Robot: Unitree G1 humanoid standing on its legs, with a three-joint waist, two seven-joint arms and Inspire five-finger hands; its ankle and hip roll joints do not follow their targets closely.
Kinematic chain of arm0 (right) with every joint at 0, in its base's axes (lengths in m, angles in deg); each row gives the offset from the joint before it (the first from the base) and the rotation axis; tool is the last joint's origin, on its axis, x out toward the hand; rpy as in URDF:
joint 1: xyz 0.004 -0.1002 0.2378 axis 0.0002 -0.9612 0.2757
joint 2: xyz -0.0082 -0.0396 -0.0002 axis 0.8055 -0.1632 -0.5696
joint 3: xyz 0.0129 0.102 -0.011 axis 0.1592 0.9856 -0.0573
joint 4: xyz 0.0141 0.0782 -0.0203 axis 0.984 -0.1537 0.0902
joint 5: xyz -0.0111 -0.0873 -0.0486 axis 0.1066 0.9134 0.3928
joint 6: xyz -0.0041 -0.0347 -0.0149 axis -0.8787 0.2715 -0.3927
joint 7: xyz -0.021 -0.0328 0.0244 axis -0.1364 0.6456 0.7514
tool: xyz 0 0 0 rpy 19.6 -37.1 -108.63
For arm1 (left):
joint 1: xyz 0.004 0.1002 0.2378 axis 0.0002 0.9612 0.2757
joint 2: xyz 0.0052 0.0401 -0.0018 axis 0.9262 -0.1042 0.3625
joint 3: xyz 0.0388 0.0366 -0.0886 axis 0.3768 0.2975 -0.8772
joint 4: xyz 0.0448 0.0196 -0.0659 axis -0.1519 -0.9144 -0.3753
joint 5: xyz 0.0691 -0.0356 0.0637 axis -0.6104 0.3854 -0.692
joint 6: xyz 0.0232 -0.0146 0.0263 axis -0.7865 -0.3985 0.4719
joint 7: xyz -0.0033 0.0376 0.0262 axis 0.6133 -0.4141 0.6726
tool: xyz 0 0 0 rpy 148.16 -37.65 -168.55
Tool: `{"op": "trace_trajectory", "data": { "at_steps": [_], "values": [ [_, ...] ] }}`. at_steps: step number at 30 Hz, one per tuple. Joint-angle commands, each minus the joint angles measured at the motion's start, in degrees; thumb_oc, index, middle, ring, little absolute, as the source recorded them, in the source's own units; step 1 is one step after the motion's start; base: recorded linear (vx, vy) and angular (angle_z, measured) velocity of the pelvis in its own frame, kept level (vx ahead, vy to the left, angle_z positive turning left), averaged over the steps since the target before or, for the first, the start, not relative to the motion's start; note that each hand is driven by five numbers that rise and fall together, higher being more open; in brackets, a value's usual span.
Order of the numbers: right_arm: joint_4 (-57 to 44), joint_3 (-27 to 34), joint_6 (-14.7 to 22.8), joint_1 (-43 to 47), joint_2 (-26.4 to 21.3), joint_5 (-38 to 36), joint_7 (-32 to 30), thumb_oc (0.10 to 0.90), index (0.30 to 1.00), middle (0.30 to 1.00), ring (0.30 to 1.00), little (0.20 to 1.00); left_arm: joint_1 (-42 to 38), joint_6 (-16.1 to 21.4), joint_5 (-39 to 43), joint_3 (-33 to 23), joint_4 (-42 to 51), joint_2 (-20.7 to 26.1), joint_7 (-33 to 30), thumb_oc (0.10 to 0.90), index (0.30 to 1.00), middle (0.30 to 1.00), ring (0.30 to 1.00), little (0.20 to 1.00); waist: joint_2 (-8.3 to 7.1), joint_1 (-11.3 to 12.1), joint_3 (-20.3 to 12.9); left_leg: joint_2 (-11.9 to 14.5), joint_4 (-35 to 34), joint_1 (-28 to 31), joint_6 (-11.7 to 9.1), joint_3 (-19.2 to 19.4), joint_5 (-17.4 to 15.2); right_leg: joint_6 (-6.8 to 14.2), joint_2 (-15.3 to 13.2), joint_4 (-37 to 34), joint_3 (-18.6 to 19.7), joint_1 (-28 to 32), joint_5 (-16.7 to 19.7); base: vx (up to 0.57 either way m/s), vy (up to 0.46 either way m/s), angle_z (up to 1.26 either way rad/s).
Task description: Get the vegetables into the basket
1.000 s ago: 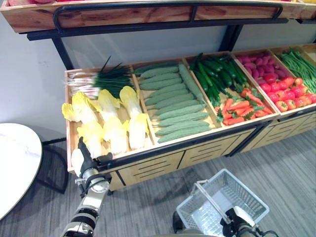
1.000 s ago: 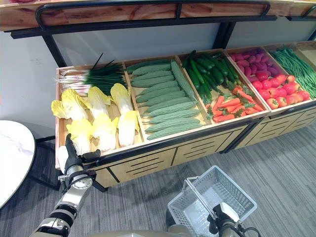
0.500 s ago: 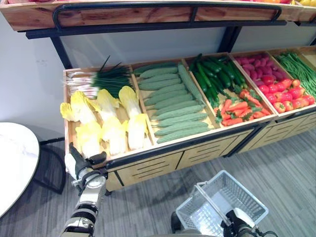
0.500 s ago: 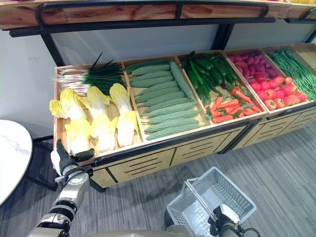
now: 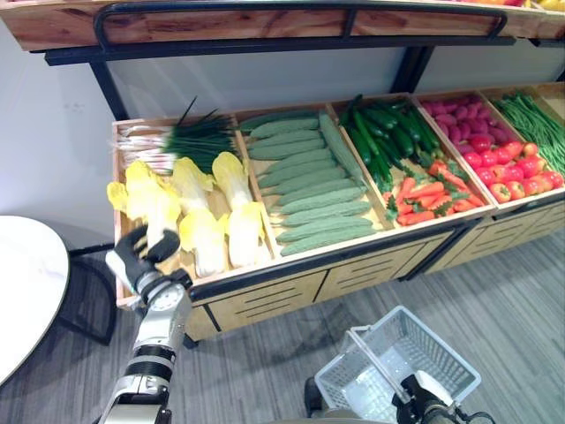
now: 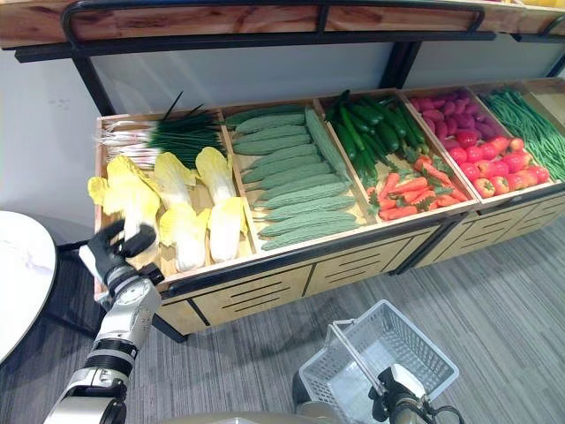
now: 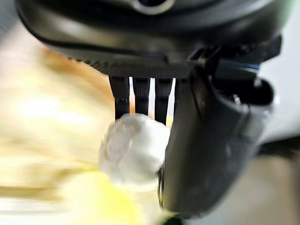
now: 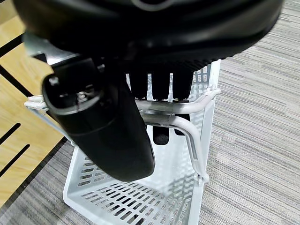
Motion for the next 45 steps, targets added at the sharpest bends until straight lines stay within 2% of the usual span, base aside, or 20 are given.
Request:
{"op": "trace_trajectory", "data": {
  "at_steps": [1, 3, 6, 7, 9, 10, 11, 12, 13, 14, 16, 17, 27, 32, 33, 35, 38, 39, 43, 45],
  "values": [
    [0.8, -1.6, 2.9, 3.0, -2.5, -0.3, -1.9, 0.4, 0.3, 0.3, 0.3, 0.3, -6.8, 5.9, -14.7, -0.1, 7.3, 6.7, -1.5, 0.4, 0.3, 0.3, 0.3, 0.3, -1.74, -0.6, 0.4, 0.0, 0.0, -2.2, 0.1, -2.3, -1.1, 5.8, -3.9, 0.0, -1.7, 4.4, -4.5, -0.01, 0.011, 0.04],
    [1.2, -1.3, 3.7, 2.9, -1.7, -0.9, -2.1, 0.4, 0.3, 0.3, 0.3, 0.3, -4.1, 7.4, -19.9, 0.2, 14.7, 8.0, -0.3, 0.4, 0.3, 0.3, 0.3, 0.3, -1.79, -0.1, 0.6, -0.1, 0.0, -2.4, 0.3, -2.3, -1.1, 5.9, -4.1, 0.0, -1.7, 4.3, -4.3, 0.0, 0.0, 0.0],
    [1.9, -0.8, 4.1, 2.8, -1.2, -1.6, -2.2, 0.4, 0.3, 0.3, 0.3, 0.3, -0.8, 9.3, -22.3, 1.2, 19.2, 10.1, 3.0, 0.4, 0.3, 0.3, 0.3, 0.3, -1.72, 0.4, 0.6, -0.3, 0.0, -2.4, 0.3, -2.4, -1.1, 5.9, -4.3, 0.0, -1.7, 4.2, -4.2, -0.02, 0.011, 0.02],
    [1.9, -0.8, 4.1, 2.7, -1.2, -1.6, -2.2, 0.4, 0.3, 0.3, 0.3, 0.3, -0.5, 9.2, -22.3, 1.1, 19.4, 10.1, 3.1, 0.4, 0.3, 0.3, 0.3, 0.3, -1.78, 0.4, 0.5, -0.3, 0.0, -2.4, 0.3, -2.4, -1.1, 5.9, -4.3, 0.0, -1.7, 4.2, -4.2, 0.0, 0.0, 0.0],
    [2.3, 0.1, 4.5, 2.8, -1.3, -2.8, -2.2, 0.4, 0.3, 0.3, 0.3, 0.3, 2.5, 12.4, -19.2, 3.1, 22.8, 12.8, 8.5, 0.4, 0.3, 0.3, 0.3, 0.3, -1.51, 0.6, 0.7, -0.4, 0.0, -2.6, 0.4, -2.5, -1.1, 6.0, -4.5, 0.0, -1.8, 4.2, -4.1, -0.02, 0.011, 0.01],
    [2.1, 0.2, 4.4, 2.7, -1.4, -3.0, -2.0, 0.4, 0.3, 0.3, 0.3, 0.3, 3.8, 14.5, -14.2, 3.4, 24.4, 13.6, 11.5, 0.4, 0.3, 0.3, 0.3, 0.3, -1.46, 0.6, 0.6, -0.5, 0.0, -2.6, 0.4, -2.5, -1.0, 6.0, -4.6, 0.0, -1.8, 4.1, -4.0, -0.03, 0.039, 0.03],
    [0.8, 0.3, 3.9, 2.6, -2.3, -3.4, -0.9, 0.4, 0.3, 0.3, 0.3, 0.3, 7.4, 19.6, 10.0, 4.7, 26.3, 13.5, 24.8, 0.4, 0.3, 0.3, 0.3, 0.3, -0.98, 0.6, 0.6, -0.5, 0.0, -2.2, 0.4, -2.3, -1.0, 6.1, -4.6, 0.0, -1.7, 4.3, -3.9, -0.03, 0.029, 0.03],
    [0.8, 0.3, 3.9, 2.6, -2.3, -3.4, -0.8, 0.4, 0.3, 0.3, 0.3, 0.3, 7.5, 19.6, 10.2, 4.6, 26.3, 13.6, 25.0, 0.4, 0.3, 0.3, 0.3, 0.3, -1.08, 0.5, 0.5, -0.6, 0.0, -2.4, 0.4, -2.3, -0.8, 6.1, -4.7, 0.0, -1.6, 4.1, -3.7, -0.03, 0.033, 0.04],
    [-0.2, 0.2, 3.7, 2.5, -2.8, -3.3, 0.1, 0.4, 0.3, 0.3, 0.3, 0.3, 8.6, 19.0, 21.4, 5.2, 25.6, 13.0, 31.6, 0.4, 0.3, 0.3, 0.3, 0.3, -0.98, 0.4, 0.3, -0.7, 0.0, -2.4, 0.5, -2.2, -0.8, 6.1, -4.8, 0.0, -1.4, 4.0, -3.6, -0.01, 0.023, 0.06],
    [-0.9, 0.2, 3.6, 2.5, -3.0, -2.6, 1.6, 0.4, 0.3, 0.3, 0.3, 0.3, 10.2, 17.9, 27.1, 6.4, 25.3, 11.4, 36.6, 0.4, 0.3, 0.3, 0.3, 0.3, -1.0, 0.3, 0.0, -0.9, 0.0, -2.3, 0.5, -2.2, -0.8, 6.1, -5.0, 0.0, -1.3, 4.0, -3.5, 0.0, 0.04, 0.05],
    [-1.8, 0.6, 4.0, 2.1, -3.3, -2.5, 2.5, 0.4, 0.3, 0.3, 0.3, 0.3, 11.6, 17.7, 26.0, 6.9, 25.2, 12.4, 40.0, 0.4, 0.3, 0.3, 0.3, 0.3, -0.94, 0.3, -0.2, -0.9, 0.0, -2.2, 0.6, -2.2, -0.9, 6.1, -5.0, 0.0, -1.2, 4.0, -3.5, -0.01, 0.027, -0.02],
    [-0.9, 1.2, 4.5, 2.3, -3.2, -2.4, 3.1, 0.4, 0.3, 0.3, 0.3, 0.3, 12.7, 17.4, 28.5, 7.4, 25.4, 13.7, 44.6, 0.4, 0.3, 0.3, 0.3, 0.3, -0.85, 0.4, -0.2, -1.2, 0.0, -2.2, 0.8, -2.3, -1.1, 6.3, -5.3, 0.0, -1.2, 4.0, -3.4, -0.01, 0.053, -0.03],
    [1.0, 3.0, 4.3, 2.3, -1.8, -3.4, 3.4, 0.4, 0.3, 0.3, 0.3, 0.3, 12.2, 16.9, 29.0, 8.9, 24.3, 12.7, 47.3, 0.4, 0.3, 0.3, 0.3, 0.3, -1.78, 0.6, 0.0, -3.1, 0.0, -1.5, 2.3, -1.6, -2.1, 7.2, -6.9, 0.0, -0.7, 4.1, -2.2, -0.01, 0.072, -0.03],
    [4.4, 5.5, 3.3, 2.3, -0.8, -5.0, 3.0, 0.4, 0.3, 0.3, 0.3, 0.3, 10.9, 16.8, 29.7, 11.1, 24.7, 12.9, 48.7, 0.4, 0.3, 0.3, 0.3, 0.3, -3.5, -0.3, 1.6, -5.3, 0.0, -1.5, 4.1, 0.2, -2.7, 9.4, -8.7, 0.5, 1.8, 1.7, 2.9, -0.07, 0.167, -0.1],
    [3.9, 5.4, 3.1, 2.7, -0.9, -4.8, 3.0, 0.4, 0.3, 0.3, 0.3, 0.3, 10.6, 16.9, 29.9, 11.3, 24.7, 13.1, 49.2, 0.4, 0.3, 0.3, 0.3, 0.3, -4.08, -0.7, 2.4, -5.8, 0.0, -2.2, 4.4, 1.6, -2.5, 10.4, -8.9, 0.6, 3.6, -0.8, 6.3, -0.19, 0.102, -0.47],
    [4.0, 5.6, 3.0, 3.2, -0.8, -4.9, 2.7, 0.4, 0.3, 0.3, 0.3, 0.3, 10.1, 16.9, 30.1, 11.8, 24.3, 13.3, 49.3, 0.4, 0.3, 0.3, 0.3, 0.3, -4.02, -0.6, 2.9, -5.3, 0.0, -2.9, 4.4, 2.7, -2.1, 10.7, -8.8, 0.8, 4.1, -1.9, 6.8, -0.17, 0.037, -0.78],
    [4.0, 5.7, 2.8, 3.2, -0.9, -4.8, 2.0, 0.4, 0.3, 0.3, 0.3, 0.3, 10.3, 16.2, 30.0, 12.5, 24.1, 14.5, 49.7, 0.4, 0.3, 0.3, 0.3, 0.3, -2.69, 1.4, 3.6, -3.6, 0.0, -4.4, 5.0, 6.8, -1.1, 8.2, -9.5, 8.3, -5.9, -0.2, -0.1, -0.18, 0.072, -0.66],
    [4.0, 5.8, 2.8, 3.2, -0.9, -4.8, 2.0, 0.4, 0.3, 0.3, 0.3, 0.3, 10.3, 16.2, 30.0, 12.5, 24.0, 14.5, 49.7, 0.4, 0.3, 0.3, 0.3, 0.3, -2.76, 1.4, 3.5, -3.6, 0.0, -4.5, 5.0, 6.8, -0.9, 8.2, -9.5, 8.4, -5.9, -0.4, -0.1, -0.12, 0.082, -0.56],
    [5.4, 5.8, 2.6, 3.9, -1.0, -4.6, 1.9, 0.4, 0.3, 0.3, 0.3, 0.3, 11.0, 15.5, 29.9, 12.0, 24.9, 14.8, 50.3, 0.4, 0.3, 0.3, 0.3, 0.3, -1.61, 2.9, 3.3, -2.5, 0.0, -4.9, 5.3, 10.4, 0.1, 7.1, -10.2, 16.5, -10.2, 1.3, -5.0, -0.08, 0.042, -0.52],
    [6.3, 6.0, 2.1, 3.8, -0.7, -4.6, 2.0, 0.4, 0.3, 0.3, 0.3, 0.3, 12.1, 15.1, 31.6, 11.1, 25.6, 14.7, 51.7, 0.4, 0.3, 0.3, 0.3, 0.3, -2.22, 3.5, 2.2, -2.9, 0.1, -3.7, 4.4, 11.8, -1.2, 8.1, -10.1, 10.8, -11.6, 4.8, -6.5, 0.06, -0.097, -0.94]
  ]
}}
